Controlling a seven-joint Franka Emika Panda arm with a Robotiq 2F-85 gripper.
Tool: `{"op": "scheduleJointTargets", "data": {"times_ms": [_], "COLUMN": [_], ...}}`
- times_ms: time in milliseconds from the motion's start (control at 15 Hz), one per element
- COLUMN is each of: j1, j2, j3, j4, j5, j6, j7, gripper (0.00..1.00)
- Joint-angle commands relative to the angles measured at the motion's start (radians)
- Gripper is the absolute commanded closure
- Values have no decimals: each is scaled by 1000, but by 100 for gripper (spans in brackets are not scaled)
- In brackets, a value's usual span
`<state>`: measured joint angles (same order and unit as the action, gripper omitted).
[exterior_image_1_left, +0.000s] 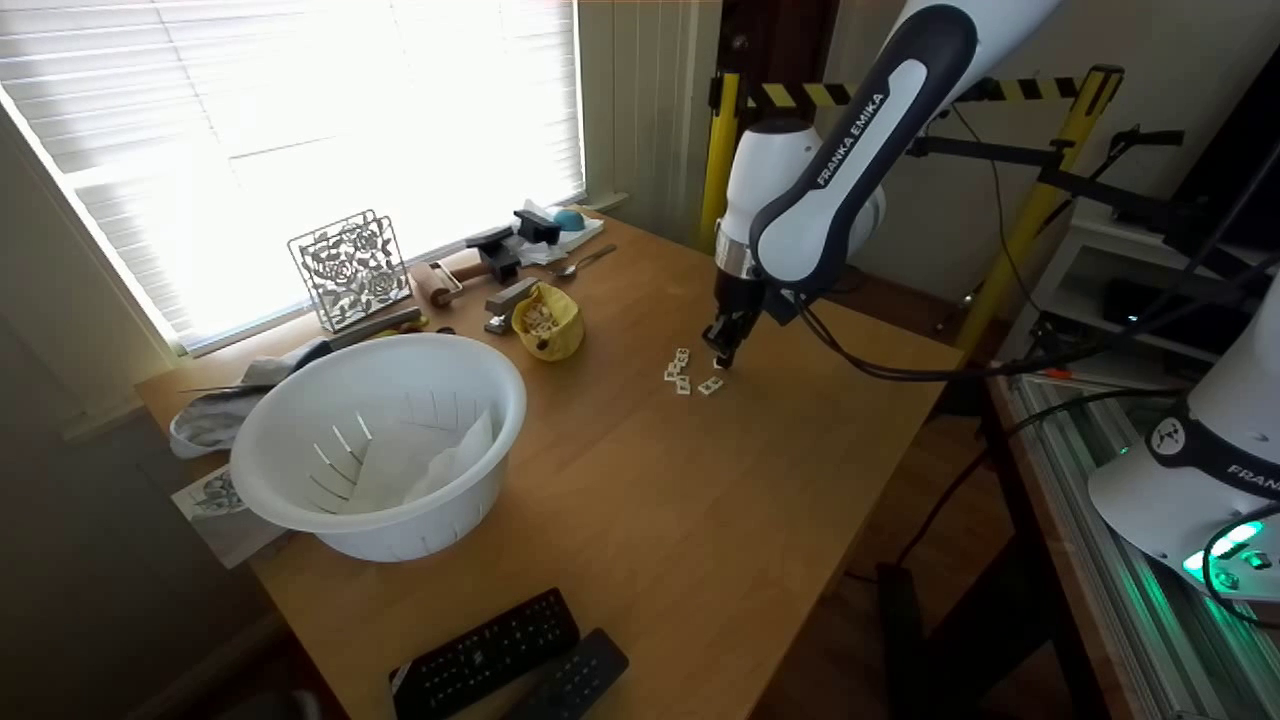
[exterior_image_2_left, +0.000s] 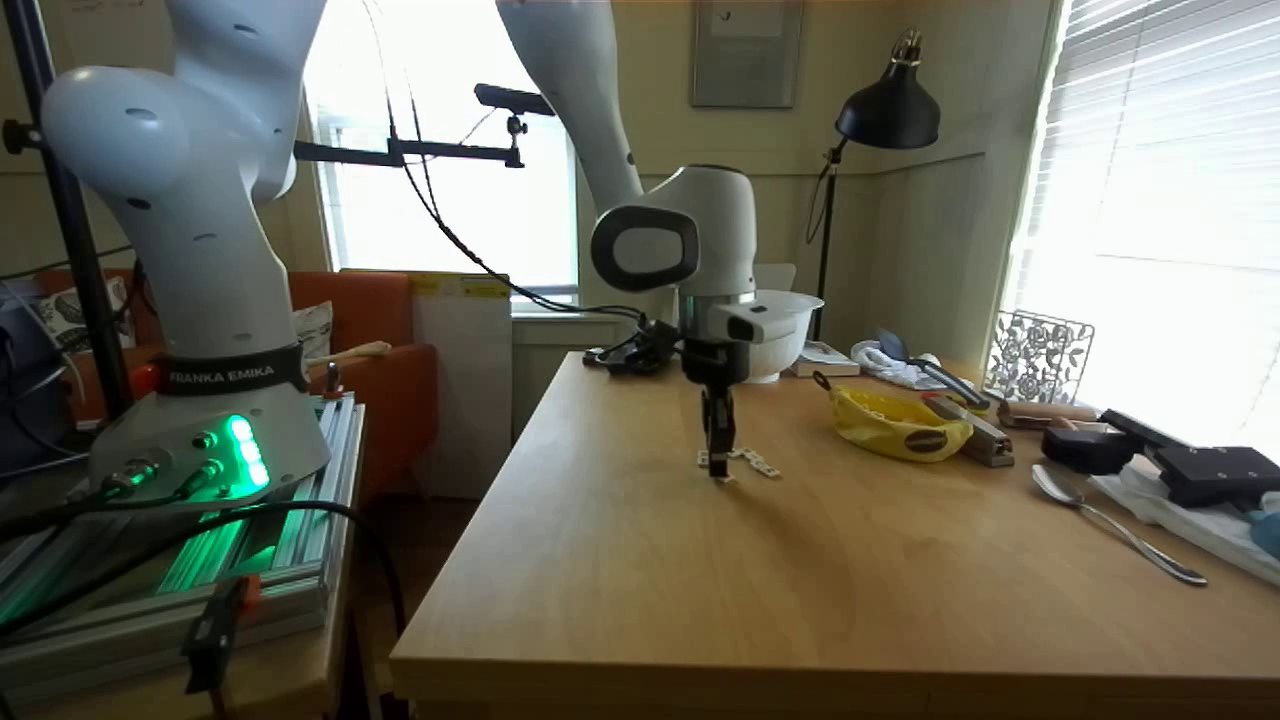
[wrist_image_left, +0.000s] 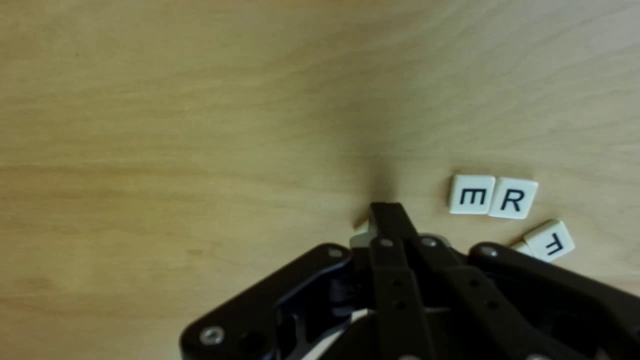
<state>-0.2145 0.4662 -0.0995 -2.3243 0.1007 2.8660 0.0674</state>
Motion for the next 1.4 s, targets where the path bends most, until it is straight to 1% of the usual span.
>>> {"op": "scheduleJointTargets", "data": {"times_ms": [0, 200, 467, 733, 933, 1333], "j1": [-69, -105, -139, -181, -215, -261], "j2": [24, 38, 55, 86, 107, 130], "j3": [75, 116, 150, 199, 237, 289], "j4": [16, 30, 52, 82, 104, 132], "j5": [53, 58, 41, 51, 52, 53], "j6": [4, 8, 13, 39, 47, 33], "j7": [-100, -168, -269, -353, -393, -442], "gripper": [100, 100, 100, 100, 100, 100]}}
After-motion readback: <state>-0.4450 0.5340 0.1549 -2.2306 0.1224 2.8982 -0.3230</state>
